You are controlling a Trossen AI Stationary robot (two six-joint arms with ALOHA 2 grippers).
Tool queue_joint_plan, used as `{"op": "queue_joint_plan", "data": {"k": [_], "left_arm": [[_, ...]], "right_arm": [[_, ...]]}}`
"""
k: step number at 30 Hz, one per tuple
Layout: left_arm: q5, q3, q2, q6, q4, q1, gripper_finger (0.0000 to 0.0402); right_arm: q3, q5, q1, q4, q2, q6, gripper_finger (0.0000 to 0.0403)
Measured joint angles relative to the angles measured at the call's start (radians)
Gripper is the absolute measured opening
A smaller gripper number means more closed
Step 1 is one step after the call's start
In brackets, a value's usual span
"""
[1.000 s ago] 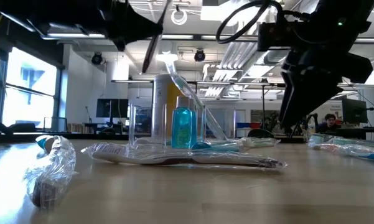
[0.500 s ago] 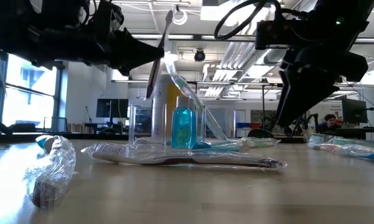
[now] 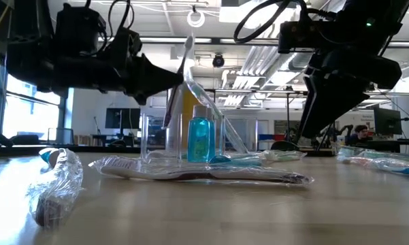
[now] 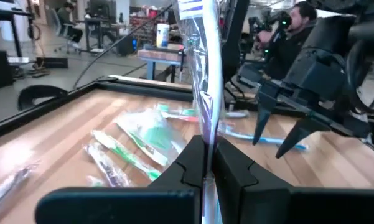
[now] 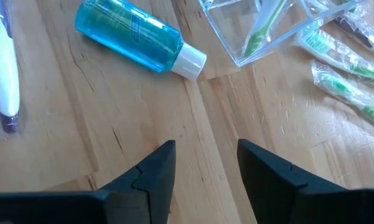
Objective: Pick & Place toothbrushing station
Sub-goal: Put the violet toothbrush into the transparent organizer
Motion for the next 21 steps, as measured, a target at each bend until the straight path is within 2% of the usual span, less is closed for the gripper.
{"op": "queue_joint_plan", "data": {"k": [10, 21], "left_arm": [[0.012, 0.002, 0.135, -0.032, 0.053, -0.003, 0.0020], [0.006, 0.002, 0.140, -0.029, 0.019, -0.003, 0.0027]], "right_arm": [[-0.021, -0.001, 0.000, 0.032, 0.000, 0.000, 0.0165], [-0.021, 0.000, -0.001, 0.042, 0.000, -0.007, 0.0165]]}}
